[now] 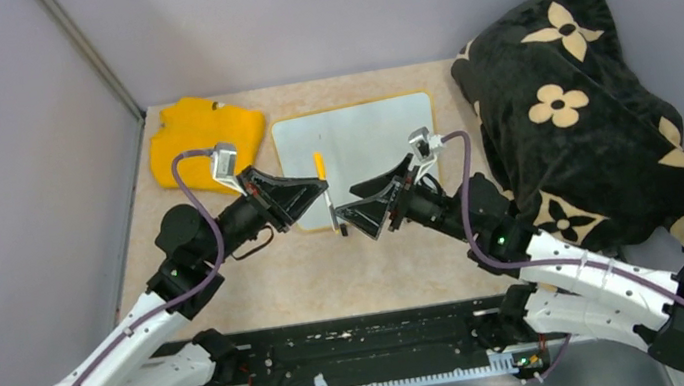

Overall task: Write a sentence on the whiteboard
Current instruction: Open the whiteboard marker at the center of the board.

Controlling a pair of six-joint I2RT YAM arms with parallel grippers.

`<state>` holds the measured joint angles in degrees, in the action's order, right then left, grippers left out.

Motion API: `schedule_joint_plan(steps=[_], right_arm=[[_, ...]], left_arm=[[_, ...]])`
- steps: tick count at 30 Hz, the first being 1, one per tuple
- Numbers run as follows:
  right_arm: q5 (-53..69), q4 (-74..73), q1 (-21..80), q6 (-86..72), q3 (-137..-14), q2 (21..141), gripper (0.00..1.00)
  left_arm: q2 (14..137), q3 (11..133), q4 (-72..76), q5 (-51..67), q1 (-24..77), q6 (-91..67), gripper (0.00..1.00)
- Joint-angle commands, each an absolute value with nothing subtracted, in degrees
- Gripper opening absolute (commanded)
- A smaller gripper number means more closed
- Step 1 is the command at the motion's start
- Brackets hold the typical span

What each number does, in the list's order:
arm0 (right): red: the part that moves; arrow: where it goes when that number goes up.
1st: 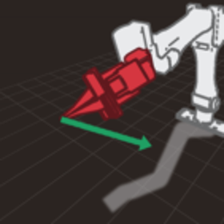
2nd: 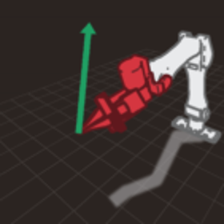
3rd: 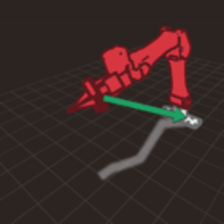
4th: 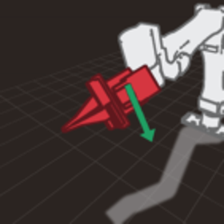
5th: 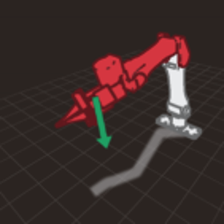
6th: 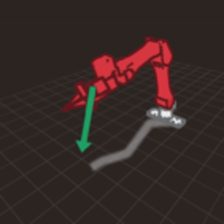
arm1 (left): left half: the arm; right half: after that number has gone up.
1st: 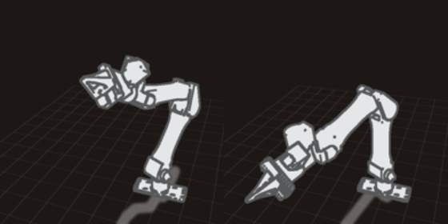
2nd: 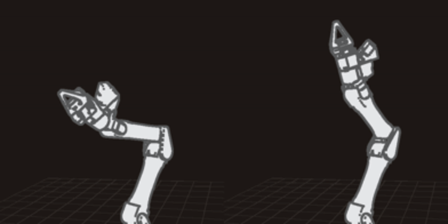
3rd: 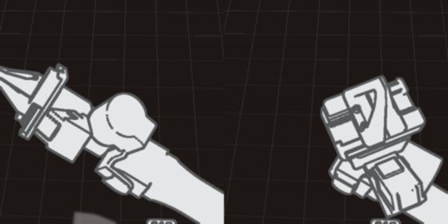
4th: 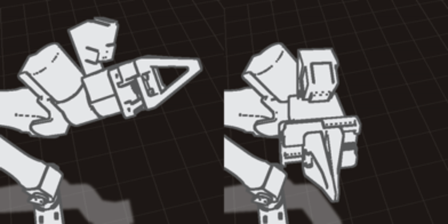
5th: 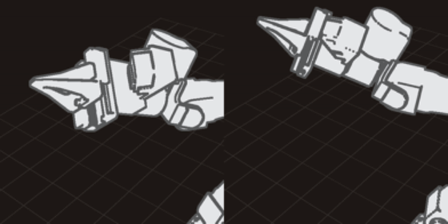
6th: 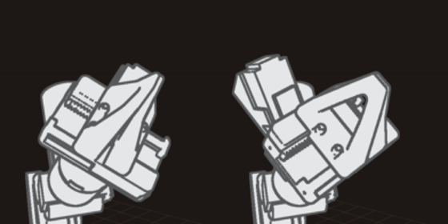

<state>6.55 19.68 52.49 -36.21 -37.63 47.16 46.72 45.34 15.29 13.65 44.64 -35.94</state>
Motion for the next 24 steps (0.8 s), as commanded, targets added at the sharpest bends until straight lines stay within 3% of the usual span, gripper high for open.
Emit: schedule_joint_plan(steps=[1, 7, 18, 20, 24], right_arm=[[10.7, 28.4, 52.9, -39.3, -41.4, 48.8, 0.82], [12.1, 29.9, 52.9, -41.0, -43.2, 52.1, 0.73], [14.5, 30.8, 52.9, -41.9, -43.8, 54.7, 0.46], [14.4, 30.7, 52.9, -42.0, -43.9, 54.7, 0.4], [15.0, 31.0, 52.9, -41.7, -43.9, 54.6, 0.17]], left_arm=[[45.6, 44.2, 20.0, 16.7, 44.8, -38.0, 0.0], [45.4, 43.7, 21.3, 18.3, 44.8, -38.7, 0.0], [45.5, 43.8, 21.8, 19.0, 44.8, -40.0, 0.0], [45.7, 43.9, 21.8, 19.4, 44.8, -40.4, 0.0], [46.2, 44.0, 22.2, 20.2, 44.8, -40.9, 0.0]])
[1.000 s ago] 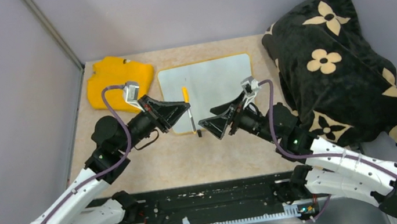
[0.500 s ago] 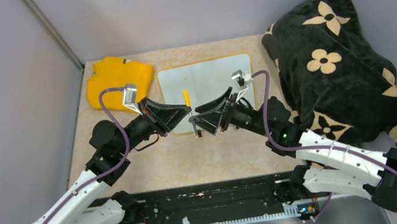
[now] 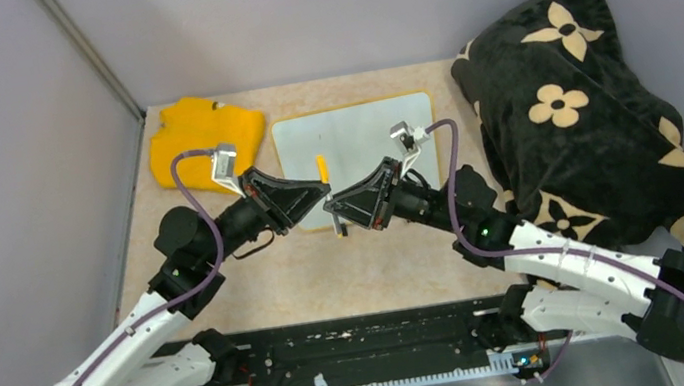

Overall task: Write a sentence on the whiteboard
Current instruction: Open the whiteboard marker at the center of the board.

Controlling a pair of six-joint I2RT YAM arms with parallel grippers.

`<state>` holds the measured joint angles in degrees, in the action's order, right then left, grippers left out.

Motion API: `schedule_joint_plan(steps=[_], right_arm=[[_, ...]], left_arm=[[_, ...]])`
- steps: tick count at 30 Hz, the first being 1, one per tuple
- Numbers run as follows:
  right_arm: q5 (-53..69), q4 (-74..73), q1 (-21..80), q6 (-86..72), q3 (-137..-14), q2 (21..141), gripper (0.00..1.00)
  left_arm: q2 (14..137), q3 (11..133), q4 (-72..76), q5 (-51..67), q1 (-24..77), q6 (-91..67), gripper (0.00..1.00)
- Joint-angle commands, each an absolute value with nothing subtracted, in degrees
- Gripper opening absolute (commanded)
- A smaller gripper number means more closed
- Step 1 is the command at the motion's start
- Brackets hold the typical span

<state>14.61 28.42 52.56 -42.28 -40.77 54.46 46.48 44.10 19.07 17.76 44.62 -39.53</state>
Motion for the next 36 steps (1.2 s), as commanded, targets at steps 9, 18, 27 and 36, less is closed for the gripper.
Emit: schedule_joint_plan(steps=[9, 18, 27, 36], right_arm=[[16.6, 25.7, 52.9, -36.4, -42.6, 50.0, 0.0], [20.7, 20.3, 52.9, -32.7, -42.6, 47.6, 0.0], [20.4, 17.2, 52.9, -30.9, -43.4, 47.6, 0.0], [20.3, 17.7, 52.9, -31.0, -43.4, 47.9, 0.0]], left_arm=[[45.1, 44.4, 21.8, 20.0, 44.8, -40.0, 0.82], [50.0, 49.9, 19.3, 24.6, 44.8, -38.4, 0.84], [52.3, 52.9, 18.4, 28.5, 44.8, -38.1, 0.66], [52.4, 51.2, 19.9, 30.4, 44.8, -39.6, 0.43]])
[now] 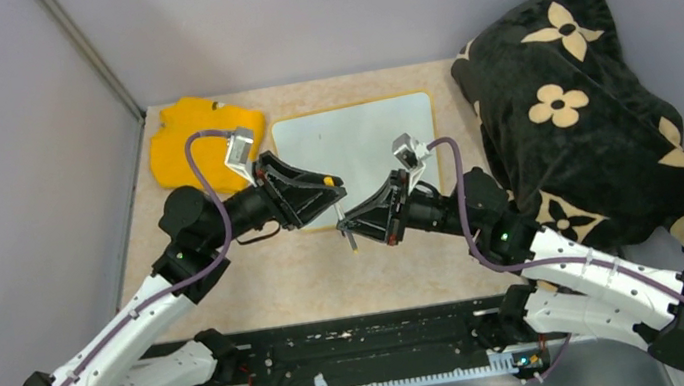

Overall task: Write a sentence on the whiteboard
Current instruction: Open the whiteboard marker at the center of the board.

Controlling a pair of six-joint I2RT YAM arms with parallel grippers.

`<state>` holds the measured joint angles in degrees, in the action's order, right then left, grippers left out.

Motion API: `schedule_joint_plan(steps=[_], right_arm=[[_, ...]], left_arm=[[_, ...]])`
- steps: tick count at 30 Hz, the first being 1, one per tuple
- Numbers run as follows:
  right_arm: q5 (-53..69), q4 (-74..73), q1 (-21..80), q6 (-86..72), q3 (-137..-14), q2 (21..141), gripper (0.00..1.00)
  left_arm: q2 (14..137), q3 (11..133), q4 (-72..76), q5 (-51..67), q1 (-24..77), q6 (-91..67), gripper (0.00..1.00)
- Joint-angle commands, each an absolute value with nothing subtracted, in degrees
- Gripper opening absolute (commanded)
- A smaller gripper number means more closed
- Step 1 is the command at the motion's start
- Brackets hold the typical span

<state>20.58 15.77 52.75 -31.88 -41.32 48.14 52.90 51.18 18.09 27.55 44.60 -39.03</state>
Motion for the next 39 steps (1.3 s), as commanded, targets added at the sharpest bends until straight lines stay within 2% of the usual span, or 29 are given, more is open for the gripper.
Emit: schedule_joint_plan(steps=[1, 4, 7, 8, 10, 12, 14, 20, 24, 27, 28, 30, 31, 32, 39], right_arm=[[20.3, 17.7, 52.9, -31.0, -43.5, 47.9, 0.0], [20.4, 17.5, 52.9, -30.9, -43.7, 47.9, 0.0], [20.2, 17.5, 52.9, -31.0, -43.9, 47.9, 0.0], [20.0, 17.5, 52.9, -31.3, -44.0, 47.9, 0.04], [19.6, 18.2, 52.9, -32.3, -44.0, 47.9, 0.23], [19.4, 19.7, 53.0, -33.4, -44.0, 47.9, 0.41], [19.3, 21.3, 52.9, -34.7, -44.0, 48.0, 0.51], [19.7, 23.7, 53.0, -36.0, -45.0, 49.7, 0.55], [21.8, 24.6, 52.9, -36.5, -45.3, 51.2, 0.51], [22.4, 25.3, 53.0, -36.7, -44.8, 51.7, 0.41], [22.4, 25.5, 52.9, -36.7, -44.6, 51.7, 0.33], [22.7, 26.0, 52.9, -36.6, -44.1, 51.5, 0.1], [22.7, 26.2, 52.9, -36.5, -43.9, 51.4, 0.03], [22.6, 26.2, 52.9, -36.4, -43.5, 51.3, 0.0], [22.4, 25.1, 52.9, -35.8, -40.6, 49.4, 0.0]], left_arm=[[52.4, 51.2, 20.0, 30.5, 44.8, -39.5, 0.42], [52.4, 50.9, 20.0, 30.8, 44.8, -39.5, 0.31], [52.2, 50.4, 20.2, 30.6, 44.8, -39.6, 0.15], [52.2, 50.3, 20.3, 30.5, 44.8, -39.6, 0.09], [52.0, 49.8, 20.5, 30.1, 44.8, -39.8, 0.0], [51.7, 49.3, 20.8, 29.7, 44.8, -40.2, 0.0], [51.5, 48.8, 21.3, 29.4, 44.8, -40.5, 0.0], [50.6, 47.9, 21.8, 28.6, 44.8, -41.0, 0.0], [49.7, 47.7, 21.6, 27.7, 44.8, -41.1, 0.0], [49.5, 47.7, 21.0, 27.0, 44.8, -41.3, 0.0], [49.4, 47.7, 21.0, 26.9, 44.8, -41.3, 0.0], [49.2, 47.7, 21.0, 26.3, 44.8, -41.4, 0.0], [49.0, 47.6, 21.0, 25.9, 44.8, -41.5, 0.0], [48.8, 47.5, 21.2, 25.2, 44.8, -41.6, 0.0], [46.5, 49.6, 20.1, 15.6, 44.7, -39.8, 0.0]])
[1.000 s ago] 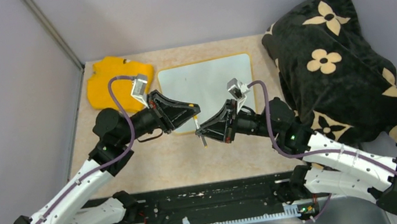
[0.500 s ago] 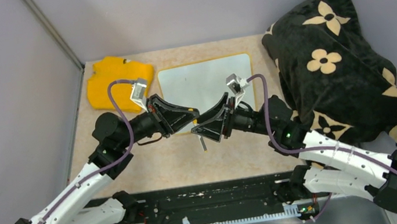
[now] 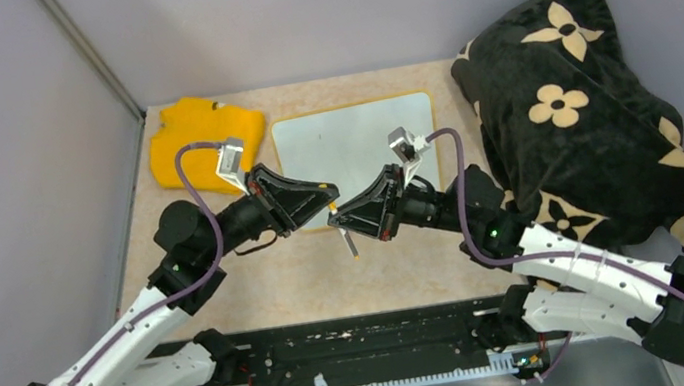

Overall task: Write a sentence on the whiteboard
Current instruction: Open the whiteboard marker at the center of the board.

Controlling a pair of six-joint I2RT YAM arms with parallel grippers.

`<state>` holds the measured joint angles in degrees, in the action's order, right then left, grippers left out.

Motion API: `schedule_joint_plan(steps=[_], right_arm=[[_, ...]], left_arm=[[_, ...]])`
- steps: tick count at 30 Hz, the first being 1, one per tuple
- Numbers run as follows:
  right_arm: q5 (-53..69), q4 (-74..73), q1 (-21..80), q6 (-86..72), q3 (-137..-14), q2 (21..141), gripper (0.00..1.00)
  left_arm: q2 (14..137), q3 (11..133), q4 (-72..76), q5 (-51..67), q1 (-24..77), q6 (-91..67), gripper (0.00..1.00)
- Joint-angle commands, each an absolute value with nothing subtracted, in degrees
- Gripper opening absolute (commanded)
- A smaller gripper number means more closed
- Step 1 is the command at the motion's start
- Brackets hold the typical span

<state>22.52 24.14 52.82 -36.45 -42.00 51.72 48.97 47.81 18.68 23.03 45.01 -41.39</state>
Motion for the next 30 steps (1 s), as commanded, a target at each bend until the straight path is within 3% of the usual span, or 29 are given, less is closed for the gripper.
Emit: schedule_joint_plan(steps=[1, 25, 30], right_arm=[[22.2, 24.8, 52.9, -35.8, -40.1, 49.0, 0.0], [20.0, 22.7, 52.9, -35.9, -35.7, 44.4, 0.0], [16.3, 19.8, 52.9, -34.6, -35.9, 42.3, 0.0]], left_arm=[[46.5, 50.3, 19.6, 14.5, 44.6, -39.2, 0.0], [45.9, 54.4, 19.4, 6.2, 43.9, -37.8, 0.0], [45.4, 56.3, 12.0, 1.8, 43.9, -34.3, 0.0]])
